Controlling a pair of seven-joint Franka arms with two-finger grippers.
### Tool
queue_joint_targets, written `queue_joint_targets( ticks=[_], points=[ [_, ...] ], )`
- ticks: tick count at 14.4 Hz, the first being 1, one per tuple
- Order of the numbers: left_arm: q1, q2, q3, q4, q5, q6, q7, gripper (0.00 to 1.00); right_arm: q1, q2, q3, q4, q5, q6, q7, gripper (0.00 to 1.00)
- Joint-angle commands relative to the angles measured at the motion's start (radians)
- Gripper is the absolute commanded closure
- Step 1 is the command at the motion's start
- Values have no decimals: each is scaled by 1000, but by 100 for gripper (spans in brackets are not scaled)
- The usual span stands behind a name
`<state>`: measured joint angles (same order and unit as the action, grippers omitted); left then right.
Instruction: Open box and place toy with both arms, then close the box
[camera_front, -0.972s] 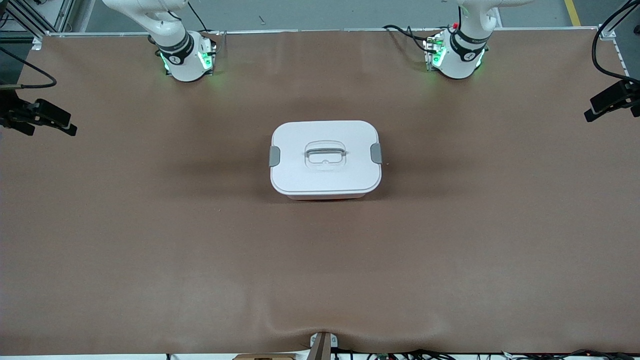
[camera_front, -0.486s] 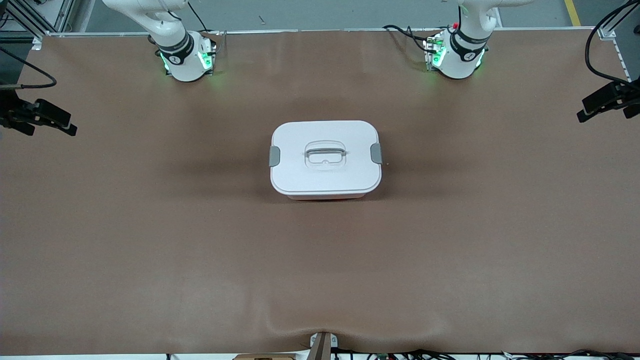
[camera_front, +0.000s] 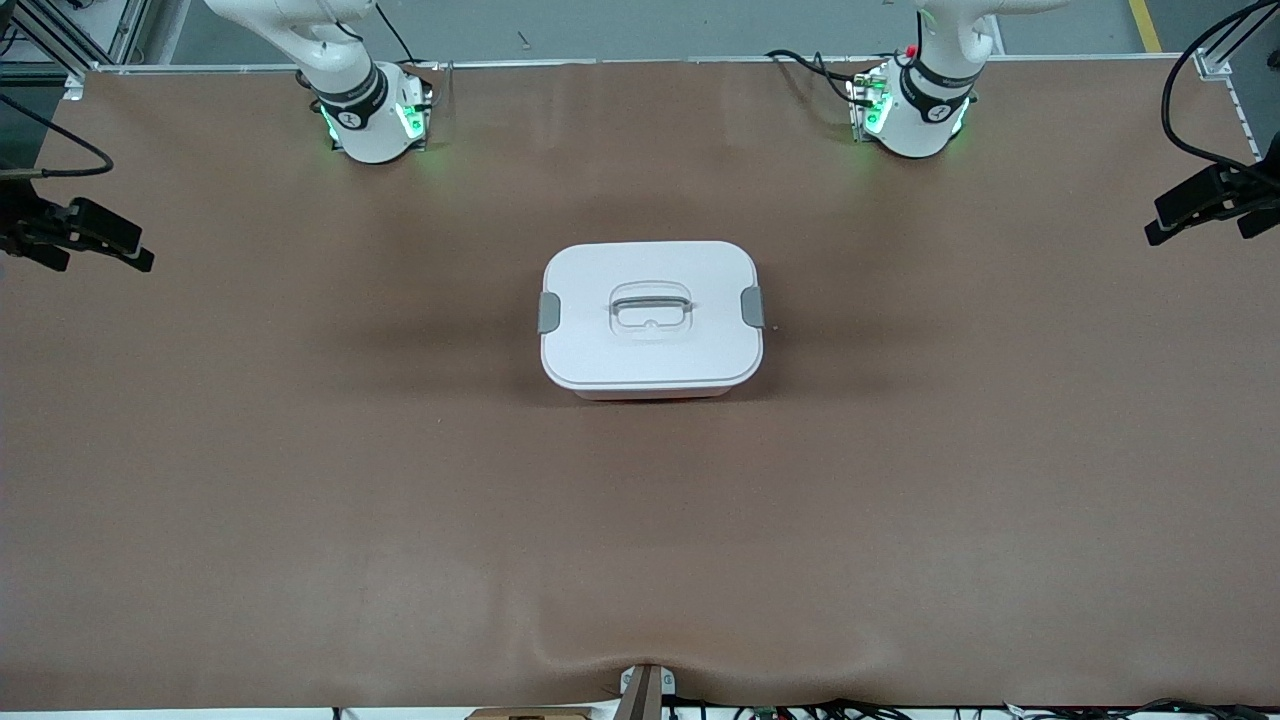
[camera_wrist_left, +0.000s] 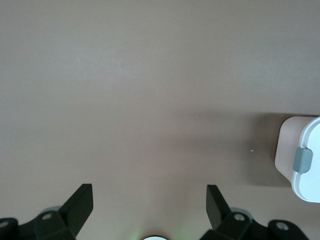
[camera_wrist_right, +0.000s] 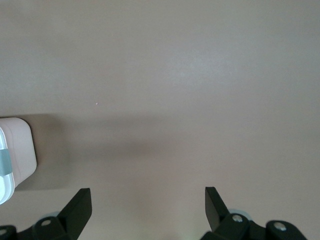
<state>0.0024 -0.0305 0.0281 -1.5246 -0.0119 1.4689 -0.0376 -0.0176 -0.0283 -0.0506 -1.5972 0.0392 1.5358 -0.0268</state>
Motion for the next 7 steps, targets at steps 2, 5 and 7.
queue_joint_targets(
  ticks=[2,5,7],
  points=[
    [-4,-23,-2,-17,15,5,2,0,-10,-4,5,7,19,-6,-8,0],
    [1,-19,-7,-16,13,4,4,0,-10,-4,5,7,19,-6,-8,0],
    [31,-12,-32,-11,7,4,4,0,-10,-2,5,7,19,-5,-8,0]
  ],
)
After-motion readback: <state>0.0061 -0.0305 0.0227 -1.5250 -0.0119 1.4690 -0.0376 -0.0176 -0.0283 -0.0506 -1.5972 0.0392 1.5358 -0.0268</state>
